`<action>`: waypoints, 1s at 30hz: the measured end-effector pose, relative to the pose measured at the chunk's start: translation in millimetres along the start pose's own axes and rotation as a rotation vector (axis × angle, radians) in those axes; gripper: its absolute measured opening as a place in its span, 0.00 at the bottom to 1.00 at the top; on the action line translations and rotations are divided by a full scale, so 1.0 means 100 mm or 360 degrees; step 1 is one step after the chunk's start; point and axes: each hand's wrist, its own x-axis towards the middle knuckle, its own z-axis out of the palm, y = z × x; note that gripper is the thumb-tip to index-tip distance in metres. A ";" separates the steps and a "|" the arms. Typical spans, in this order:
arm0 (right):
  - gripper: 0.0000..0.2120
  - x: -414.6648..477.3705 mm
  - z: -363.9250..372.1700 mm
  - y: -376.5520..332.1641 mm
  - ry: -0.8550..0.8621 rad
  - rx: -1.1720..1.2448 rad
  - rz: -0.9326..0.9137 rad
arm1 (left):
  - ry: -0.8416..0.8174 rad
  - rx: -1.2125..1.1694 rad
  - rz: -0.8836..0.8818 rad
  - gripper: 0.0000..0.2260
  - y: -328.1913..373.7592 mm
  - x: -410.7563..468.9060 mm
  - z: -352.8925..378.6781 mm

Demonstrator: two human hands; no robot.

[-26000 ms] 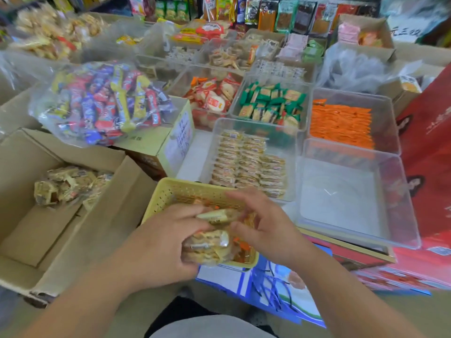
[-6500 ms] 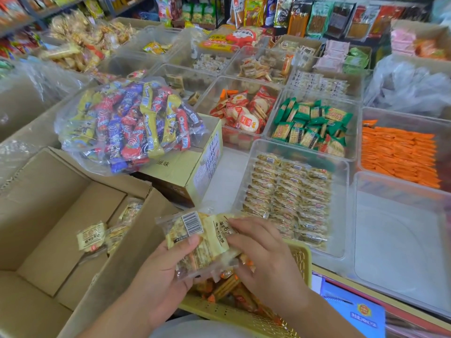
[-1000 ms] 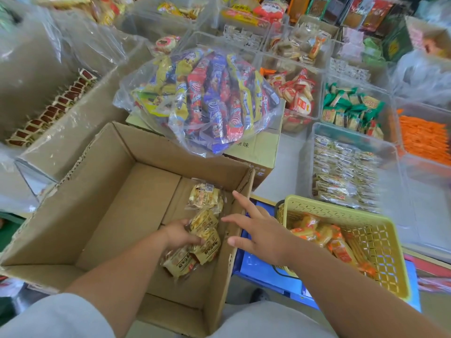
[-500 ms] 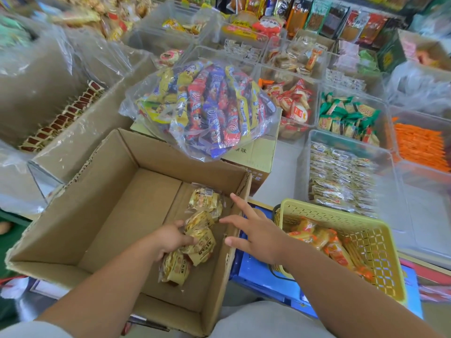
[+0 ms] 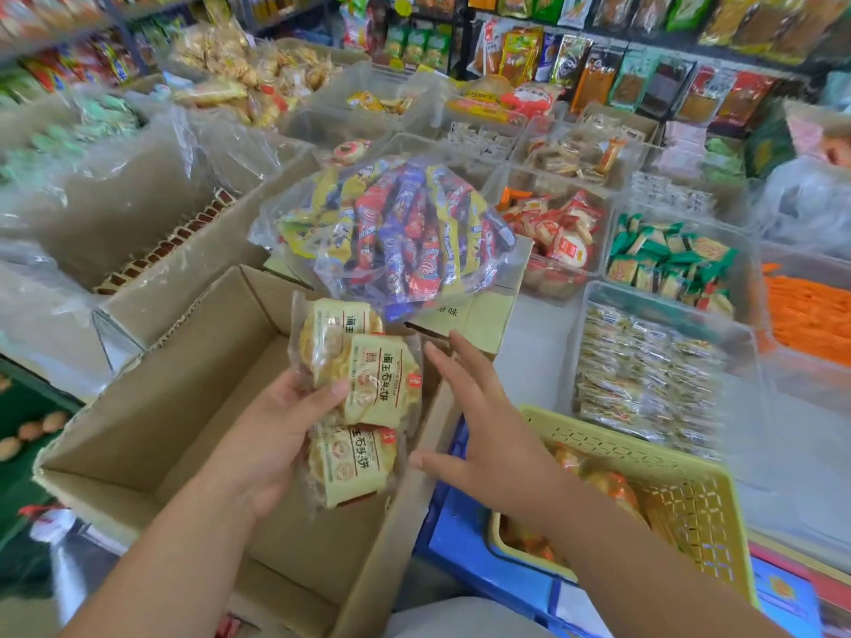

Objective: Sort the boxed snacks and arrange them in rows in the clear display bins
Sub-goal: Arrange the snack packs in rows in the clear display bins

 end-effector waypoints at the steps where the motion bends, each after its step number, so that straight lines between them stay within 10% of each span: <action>1: 0.49 -0.04 -0.11 -0.01 0.0008 0.0149 -0.0025 | -0.0059 -0.0032 -0.0030 0.18 0.00 -0.06 0.12; 24: 0.28 -1.55 -1.02 1.29 0.0163 0.0572 -0.0045 | 0.0059 0.0049 -0.0476 0.21 -1.00 -0.19 2.39; 30: 0.42 -1.53 -1.16 1.52 0.0013 0.0447 -0.0077 | 0.0279 0.0120 -0.0407 0.13 -1.03 -0.02 2.61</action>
